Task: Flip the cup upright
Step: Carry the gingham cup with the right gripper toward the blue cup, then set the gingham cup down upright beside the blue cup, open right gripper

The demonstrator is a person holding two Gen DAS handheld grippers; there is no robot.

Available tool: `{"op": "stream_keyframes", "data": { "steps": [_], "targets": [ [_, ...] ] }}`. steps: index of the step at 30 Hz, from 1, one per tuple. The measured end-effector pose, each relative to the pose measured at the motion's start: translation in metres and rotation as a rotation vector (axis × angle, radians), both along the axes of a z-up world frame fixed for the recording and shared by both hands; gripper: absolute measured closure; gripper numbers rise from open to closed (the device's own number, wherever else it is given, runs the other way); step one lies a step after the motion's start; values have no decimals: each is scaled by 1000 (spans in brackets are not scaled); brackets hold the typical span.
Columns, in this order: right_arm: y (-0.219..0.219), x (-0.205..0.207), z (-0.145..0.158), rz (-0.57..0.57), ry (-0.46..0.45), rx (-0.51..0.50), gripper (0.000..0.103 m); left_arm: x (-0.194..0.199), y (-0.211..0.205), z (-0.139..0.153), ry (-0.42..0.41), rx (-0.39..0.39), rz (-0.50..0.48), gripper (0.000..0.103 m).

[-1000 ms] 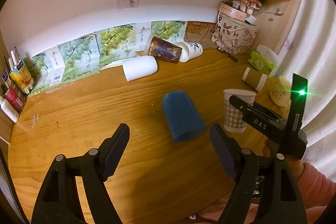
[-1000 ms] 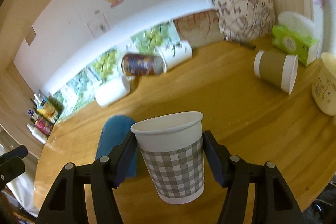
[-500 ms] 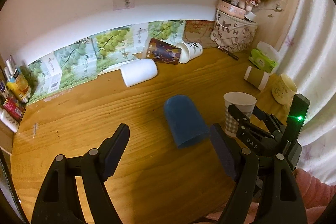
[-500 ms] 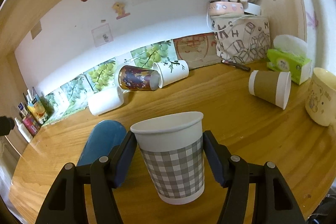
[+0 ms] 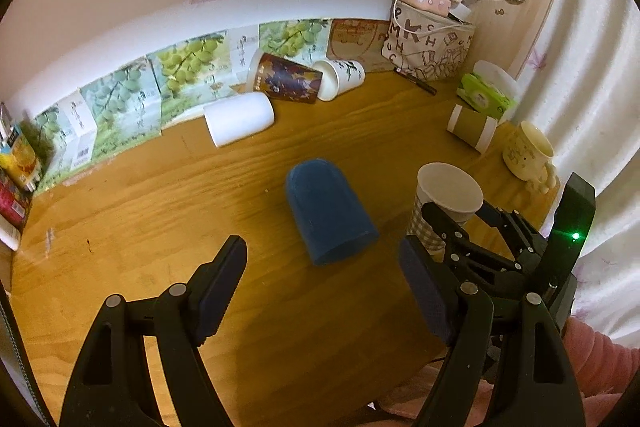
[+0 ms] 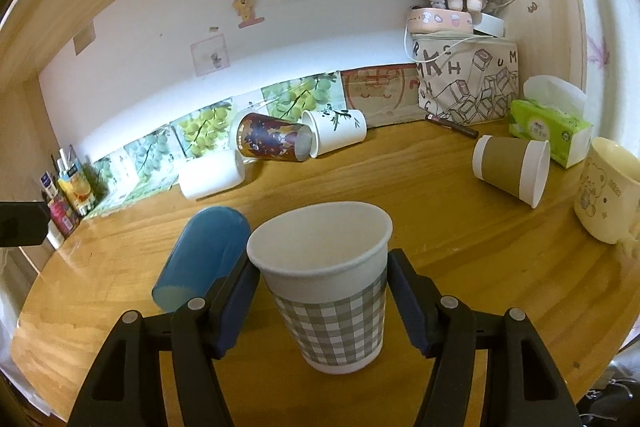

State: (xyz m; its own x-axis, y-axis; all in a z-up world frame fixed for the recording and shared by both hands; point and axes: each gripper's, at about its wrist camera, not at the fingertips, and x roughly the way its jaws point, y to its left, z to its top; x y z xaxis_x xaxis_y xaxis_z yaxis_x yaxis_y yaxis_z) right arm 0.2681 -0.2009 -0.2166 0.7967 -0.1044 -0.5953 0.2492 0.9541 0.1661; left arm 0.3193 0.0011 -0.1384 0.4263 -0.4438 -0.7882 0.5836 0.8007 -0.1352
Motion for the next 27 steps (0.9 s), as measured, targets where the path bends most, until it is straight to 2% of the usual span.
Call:
{"op": "stream_keyframes", "data": {
  "steps": [5, 9, 21, 24, 27],
  "targets": [
    [3, -8, 0, 21, 28, -8, 37, -9, 1, -4, 24, -5, 3, 21],
    [6, -11, 0, 52, 57, -14, 37, -16, 6, -2, 27, -14, 43, 21],
    [-1, -14, 4, 198, 129, 4, 35, -52, 15, 19, -26, -38, 217, 21],
    [-3, -18, 5, 225, 147, -2, 28, -62, 14, 23, -24, -46, 268, 21],
    [-6, -23, 10, 252, 154, 0, 27, -74, 13, 28, -14, -46, 337, 21]
  ]
}}
